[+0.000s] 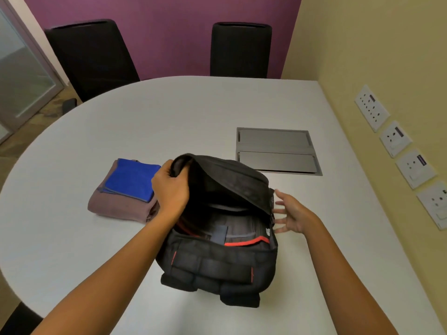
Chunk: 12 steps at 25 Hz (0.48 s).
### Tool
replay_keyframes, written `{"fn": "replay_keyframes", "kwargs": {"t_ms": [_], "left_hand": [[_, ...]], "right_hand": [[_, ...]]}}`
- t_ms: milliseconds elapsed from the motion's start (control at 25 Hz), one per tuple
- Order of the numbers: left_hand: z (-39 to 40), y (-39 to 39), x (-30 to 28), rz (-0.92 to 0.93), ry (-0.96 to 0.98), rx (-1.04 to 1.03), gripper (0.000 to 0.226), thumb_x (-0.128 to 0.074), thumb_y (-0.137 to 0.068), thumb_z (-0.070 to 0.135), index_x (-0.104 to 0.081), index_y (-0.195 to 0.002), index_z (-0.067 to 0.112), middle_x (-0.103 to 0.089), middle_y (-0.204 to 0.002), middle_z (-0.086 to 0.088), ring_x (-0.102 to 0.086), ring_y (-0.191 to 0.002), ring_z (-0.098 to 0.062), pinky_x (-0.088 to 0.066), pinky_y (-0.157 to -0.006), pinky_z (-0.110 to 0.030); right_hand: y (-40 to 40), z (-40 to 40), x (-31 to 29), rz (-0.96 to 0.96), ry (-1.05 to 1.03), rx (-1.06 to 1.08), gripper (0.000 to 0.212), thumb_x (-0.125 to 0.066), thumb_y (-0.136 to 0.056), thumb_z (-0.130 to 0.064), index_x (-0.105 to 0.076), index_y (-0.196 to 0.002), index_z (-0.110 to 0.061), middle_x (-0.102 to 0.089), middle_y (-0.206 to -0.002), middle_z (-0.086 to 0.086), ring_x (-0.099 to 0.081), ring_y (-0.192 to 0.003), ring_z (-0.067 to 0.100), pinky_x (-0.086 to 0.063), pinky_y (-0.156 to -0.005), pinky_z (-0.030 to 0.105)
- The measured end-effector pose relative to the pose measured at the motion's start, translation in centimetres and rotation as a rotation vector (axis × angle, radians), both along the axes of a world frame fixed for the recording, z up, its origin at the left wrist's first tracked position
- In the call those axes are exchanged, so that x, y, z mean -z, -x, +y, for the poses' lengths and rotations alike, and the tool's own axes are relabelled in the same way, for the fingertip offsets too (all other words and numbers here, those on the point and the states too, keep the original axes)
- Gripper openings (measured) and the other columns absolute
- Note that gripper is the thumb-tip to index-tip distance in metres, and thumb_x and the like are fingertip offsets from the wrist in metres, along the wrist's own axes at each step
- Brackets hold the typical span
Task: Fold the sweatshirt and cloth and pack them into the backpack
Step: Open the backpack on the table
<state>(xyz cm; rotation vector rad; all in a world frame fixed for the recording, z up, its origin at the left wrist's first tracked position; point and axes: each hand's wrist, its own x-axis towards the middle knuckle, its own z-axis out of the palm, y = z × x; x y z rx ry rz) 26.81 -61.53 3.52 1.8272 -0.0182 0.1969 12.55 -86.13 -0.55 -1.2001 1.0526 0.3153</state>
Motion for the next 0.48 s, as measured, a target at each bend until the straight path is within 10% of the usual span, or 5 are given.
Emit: {"fn": "replay_keyframes", "kwargs": {"t_ms": [160, 360, 480], "left_hand": [[-2.1, -0.9, -0.4, 0.017, 0.02, -0.038, 0.032, -0.066, -0.089, 0.036, -0.061, -0.077, 0.007, -0.062, -0.073, -0.015, -0.051, -0.064, -0.015, -0.051, -0.067, -0.046], [-3.6, -2.3, -0.7, 0.027, 0.073, -0.089, 0.031, -0.064, -0.091, 0.037, -0.063, -0.079, 0.008, -0.063, -0.073, -0.012, -0.048, -0.062, -0.011, -0.05, -0.066, -0.042], [-4.4, -2.9, -0.6, 0.016, 0.112, -0.099, 0.024, -0.064, -0.092, 0.033, -0.067, -0.084, 0.011, -0.067, -0.078, -0.01, -0.054, -0.067, -0.011, -0.052, -0.069, -0.037]], "right_hand": [[1.5, -1.6, 1.9, -0.042, -0.269, 0.009, 0.088, -0.081, -0.07, -0.042, -0.038, -0.142, -0.017, -0.041, -0.145, 0.013, -0.052, -0.12, 0.046, -0.051, -0.086, 0.066], [0.5, 3.1, 3.3, 0.097, -0.124, -0.285, 0.061, -0.094, -0.058, -0.016, -0.066, -0.11, -0.004, -0.073, -0.104, 0.014, -0.071, -0.091, 0.028, -0.058, -0.089, 0.045], [0.0, 4.5, 4.5, 0.118, 0.068, -0.125, 0.073, -0.091, -0.058, 0.0, -0.048, -0.119, 0.0, -0.064, -0.112, 0.019, -0.068, -0.093, 0.034, -0.06, -0.069, 0.041]]}}
